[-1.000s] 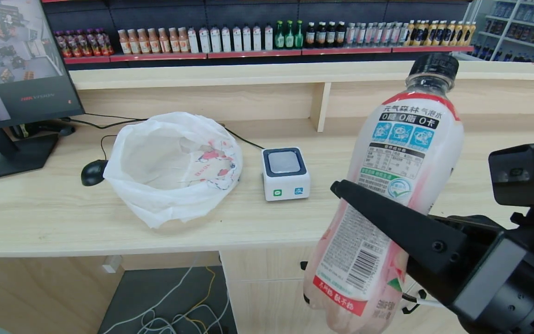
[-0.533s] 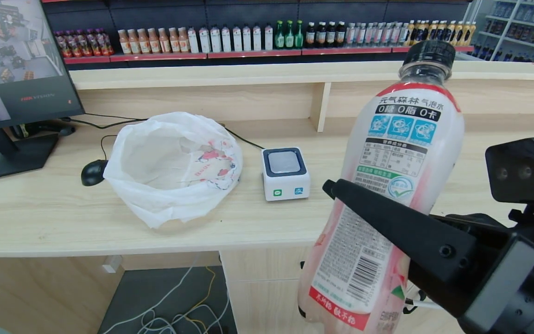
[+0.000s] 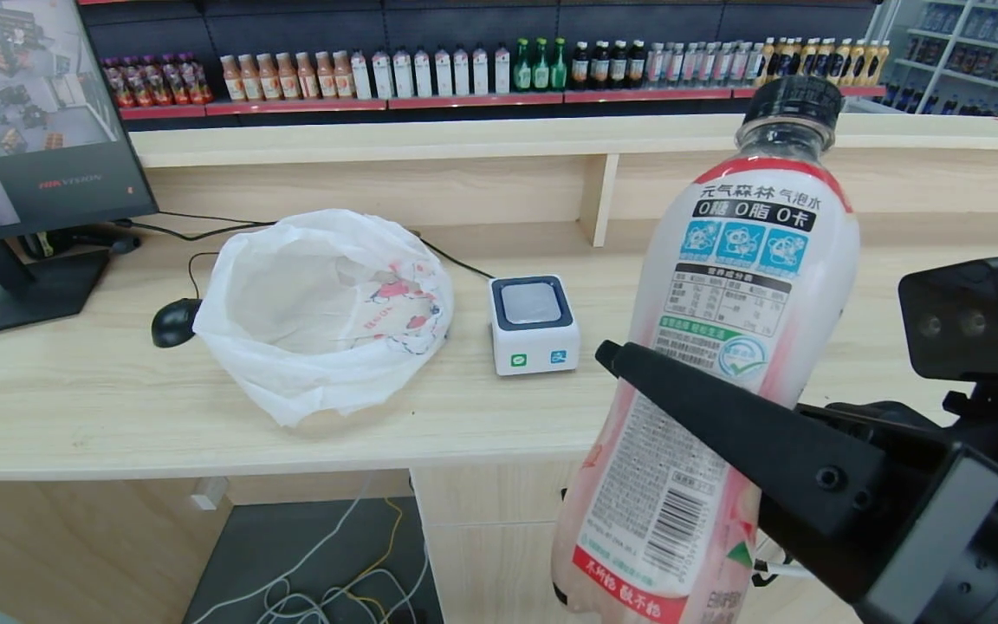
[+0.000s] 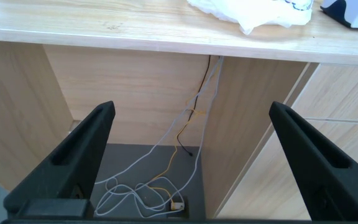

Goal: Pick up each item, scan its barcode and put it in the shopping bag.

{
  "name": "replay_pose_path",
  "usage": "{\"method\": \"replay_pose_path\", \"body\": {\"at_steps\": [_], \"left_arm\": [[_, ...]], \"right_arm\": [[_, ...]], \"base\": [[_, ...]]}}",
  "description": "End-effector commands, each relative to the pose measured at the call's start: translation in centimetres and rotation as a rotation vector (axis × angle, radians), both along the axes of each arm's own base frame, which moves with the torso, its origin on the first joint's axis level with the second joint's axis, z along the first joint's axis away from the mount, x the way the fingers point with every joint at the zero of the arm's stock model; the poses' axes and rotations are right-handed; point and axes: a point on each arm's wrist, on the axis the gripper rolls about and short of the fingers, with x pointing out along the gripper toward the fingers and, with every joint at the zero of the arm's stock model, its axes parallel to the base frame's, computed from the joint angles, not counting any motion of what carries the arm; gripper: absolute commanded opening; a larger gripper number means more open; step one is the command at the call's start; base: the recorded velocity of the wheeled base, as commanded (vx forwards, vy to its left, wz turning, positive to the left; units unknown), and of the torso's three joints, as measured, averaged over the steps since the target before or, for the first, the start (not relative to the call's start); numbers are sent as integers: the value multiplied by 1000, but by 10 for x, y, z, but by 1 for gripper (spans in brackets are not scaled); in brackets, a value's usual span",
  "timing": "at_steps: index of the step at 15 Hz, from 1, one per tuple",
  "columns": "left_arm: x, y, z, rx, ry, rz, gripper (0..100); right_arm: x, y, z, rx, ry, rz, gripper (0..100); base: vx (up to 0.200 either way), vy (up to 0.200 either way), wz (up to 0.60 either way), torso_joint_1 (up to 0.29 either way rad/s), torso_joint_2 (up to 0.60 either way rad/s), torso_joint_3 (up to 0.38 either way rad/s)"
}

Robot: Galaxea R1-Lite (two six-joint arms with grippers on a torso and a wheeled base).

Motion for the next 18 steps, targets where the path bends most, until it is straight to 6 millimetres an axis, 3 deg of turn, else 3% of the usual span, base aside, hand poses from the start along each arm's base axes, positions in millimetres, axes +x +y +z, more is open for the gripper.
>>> {"method": "replay_pose_path", "body": {"at_steps": [1, 10, 14, 18], "left_arm": [[0, 0, 0, 0, 0, 1, 100], [0, 0, 0, 0, 0, 1, 100], [0, 0, 0, 0, 0, 1, 100], [0, 0, 0, 0, 0, 1, 100]], "right_arm": [[0, 0, 0, 2, -2, 1, 0], [-3, -3, -1, -33, -66, -22, 0], [3, 5, -13, -141, -169, -76, 0], [6, 1, -25, -268, -310, -159, 0]], "base": [[0, 0, 0, 0, 0, 0], [0, 0, 0, 0, 0, 0], [0, 0, 0, 0, 0, 0], [0, 0, 0, 0, 0, 0]]}}
